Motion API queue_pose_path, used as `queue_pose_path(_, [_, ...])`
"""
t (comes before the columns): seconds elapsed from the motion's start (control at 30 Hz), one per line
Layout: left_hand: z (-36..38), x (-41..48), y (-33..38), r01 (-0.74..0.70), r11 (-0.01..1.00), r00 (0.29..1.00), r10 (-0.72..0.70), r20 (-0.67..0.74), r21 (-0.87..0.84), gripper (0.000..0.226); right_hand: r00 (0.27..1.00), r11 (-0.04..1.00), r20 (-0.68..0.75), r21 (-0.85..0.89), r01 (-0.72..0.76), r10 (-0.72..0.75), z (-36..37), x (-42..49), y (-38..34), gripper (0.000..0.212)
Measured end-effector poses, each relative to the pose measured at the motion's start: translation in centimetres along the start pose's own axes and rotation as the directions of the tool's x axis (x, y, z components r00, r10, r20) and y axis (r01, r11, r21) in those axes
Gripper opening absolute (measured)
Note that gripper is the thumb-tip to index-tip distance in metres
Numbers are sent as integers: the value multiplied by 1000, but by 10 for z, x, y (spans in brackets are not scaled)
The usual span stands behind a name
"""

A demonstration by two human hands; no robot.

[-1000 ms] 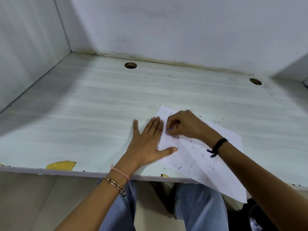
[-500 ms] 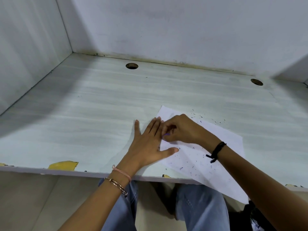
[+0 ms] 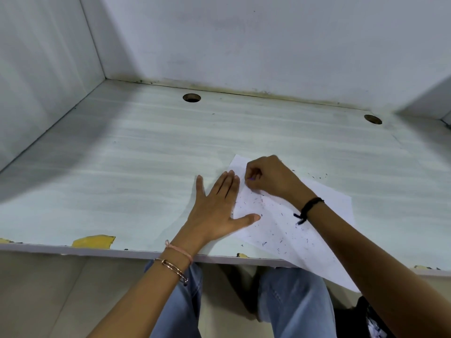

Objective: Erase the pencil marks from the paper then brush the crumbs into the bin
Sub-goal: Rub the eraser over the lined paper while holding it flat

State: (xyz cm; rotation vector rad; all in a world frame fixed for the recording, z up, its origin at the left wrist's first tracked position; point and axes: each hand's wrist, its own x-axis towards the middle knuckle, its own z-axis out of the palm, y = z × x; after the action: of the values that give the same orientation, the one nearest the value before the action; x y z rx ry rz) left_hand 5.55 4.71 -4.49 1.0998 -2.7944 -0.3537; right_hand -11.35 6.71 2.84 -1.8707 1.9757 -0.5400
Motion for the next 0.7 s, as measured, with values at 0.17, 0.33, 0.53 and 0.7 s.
queue_pose_path(0.17, [0,-1,0,-12,1000,1000,13,12,-8,102,975,1000,221,17,9,-12,-5,-10,0,3])
queue_pose_path(0.33, [-2,-1,0,0,1000,1000,0,25,-3,103,1000,999,13,-35,16,-16,1,-3,2,7])
queue_pose_path(0.53, [-2,-2,1,-1,1000,999,1,35,2,104,998,999,43,31,-36,35,-7,-4,13,7])
queue_pose_path(0.7, [-4,-3,1,-5,1000,999,5,36,13,101,992,999,117,31,41,-45,2,-19,8,7])
